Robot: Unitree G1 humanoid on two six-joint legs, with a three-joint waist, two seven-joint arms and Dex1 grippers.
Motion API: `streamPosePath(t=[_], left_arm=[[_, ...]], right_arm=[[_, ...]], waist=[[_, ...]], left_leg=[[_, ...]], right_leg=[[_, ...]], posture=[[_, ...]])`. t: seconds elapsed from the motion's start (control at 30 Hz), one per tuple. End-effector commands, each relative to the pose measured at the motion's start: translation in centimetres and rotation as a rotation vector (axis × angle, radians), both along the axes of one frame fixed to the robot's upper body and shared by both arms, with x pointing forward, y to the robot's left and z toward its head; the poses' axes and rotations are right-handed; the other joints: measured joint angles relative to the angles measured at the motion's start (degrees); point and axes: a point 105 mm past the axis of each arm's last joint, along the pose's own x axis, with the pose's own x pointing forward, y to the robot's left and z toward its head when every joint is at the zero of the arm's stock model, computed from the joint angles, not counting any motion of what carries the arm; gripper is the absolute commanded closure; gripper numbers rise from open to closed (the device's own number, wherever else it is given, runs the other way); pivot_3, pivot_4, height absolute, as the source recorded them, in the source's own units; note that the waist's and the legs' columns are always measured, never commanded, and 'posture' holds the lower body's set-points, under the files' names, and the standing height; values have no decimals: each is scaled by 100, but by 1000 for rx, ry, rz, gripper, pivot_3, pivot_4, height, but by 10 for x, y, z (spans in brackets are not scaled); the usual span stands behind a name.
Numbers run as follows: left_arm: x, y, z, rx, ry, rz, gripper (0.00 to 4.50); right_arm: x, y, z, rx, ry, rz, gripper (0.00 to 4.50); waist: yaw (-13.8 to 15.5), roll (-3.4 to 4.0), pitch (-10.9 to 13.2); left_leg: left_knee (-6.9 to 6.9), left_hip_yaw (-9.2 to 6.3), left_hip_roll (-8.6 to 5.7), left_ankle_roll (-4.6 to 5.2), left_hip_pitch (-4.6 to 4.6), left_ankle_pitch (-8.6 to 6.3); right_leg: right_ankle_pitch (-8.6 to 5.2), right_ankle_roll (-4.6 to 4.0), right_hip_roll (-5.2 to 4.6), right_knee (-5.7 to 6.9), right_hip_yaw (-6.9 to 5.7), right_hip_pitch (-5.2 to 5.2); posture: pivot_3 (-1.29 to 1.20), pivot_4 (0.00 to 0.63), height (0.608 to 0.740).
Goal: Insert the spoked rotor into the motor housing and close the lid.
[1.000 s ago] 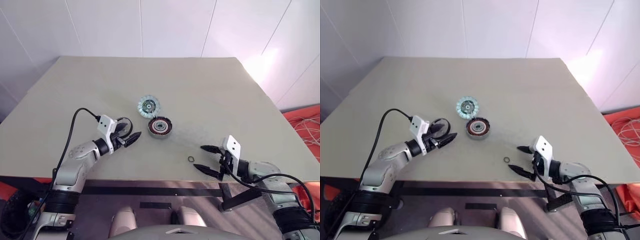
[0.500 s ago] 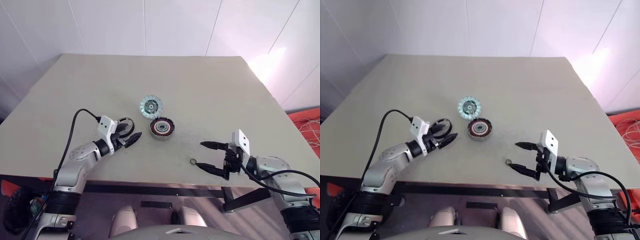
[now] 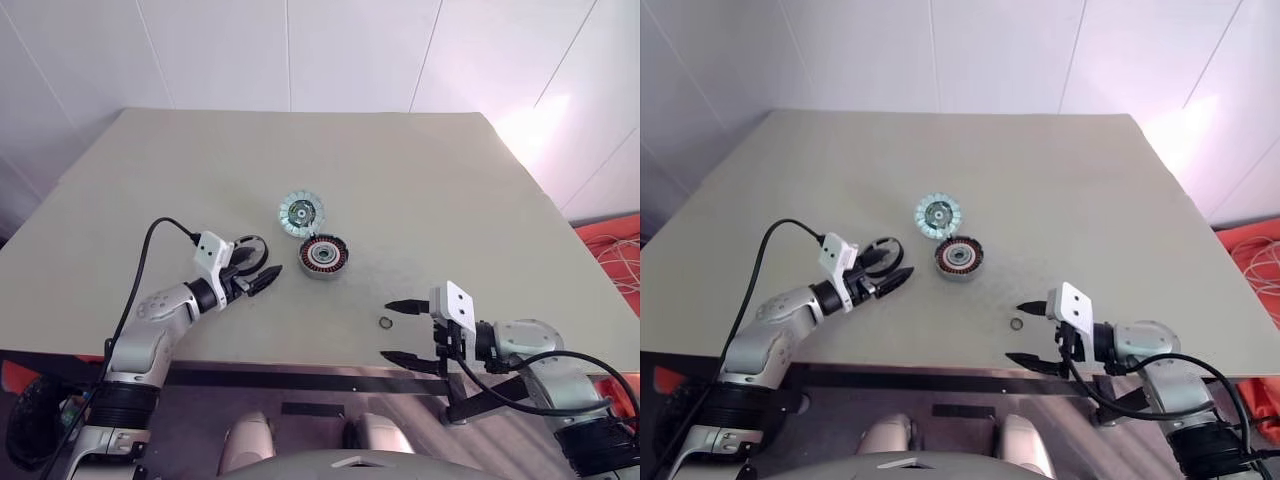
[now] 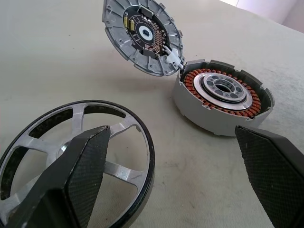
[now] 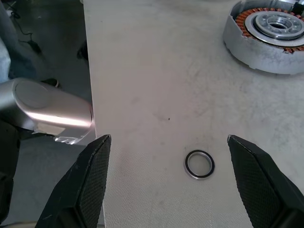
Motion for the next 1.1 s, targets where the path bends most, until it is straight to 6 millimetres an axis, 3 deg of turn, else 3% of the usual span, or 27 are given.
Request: streamPosePath(t=[0.03, 0.47, 0.93, 1.1], left_arm=[[1, 2, 13, 2, -43, 6, 13], [-2, 4, 12, 4, -42, 18, 13], [0, 6, 10, 7, -43, 28, 13], [0, 5, 11, 8, -46, 27, 0]], right_arm=[[5, 2, 10, 14, -55, 14, 63], [25, -1, -2, 14, -24, -48, 63], [24, -4, -17, -5, -6, -53, 63], [23, -5, -19, -7, -5, -58, 1387]], waist=[[1, 0, 0], [-14, 1, 0], [-14, 0, 0], [-15, 0, -1]], left_leg=[[0, 0, 0, 0, 0, 0], [0, -2, -1, 0, -2, 1], [1, -3, 0, -1, 0, 1], [1, -3, 0, -1, 1, 1]], right_leg=[[0, 0, 0, 0, 0, 0], [3, -5, 0, 1, -3, 0], [4, -6, -1, 3, -5, 3], [3, -6, -1, 3, -6, 4]], posture=[[0, 0, 740], [0, 0, 740], [0, 0, 740], [0, 0, 740]])
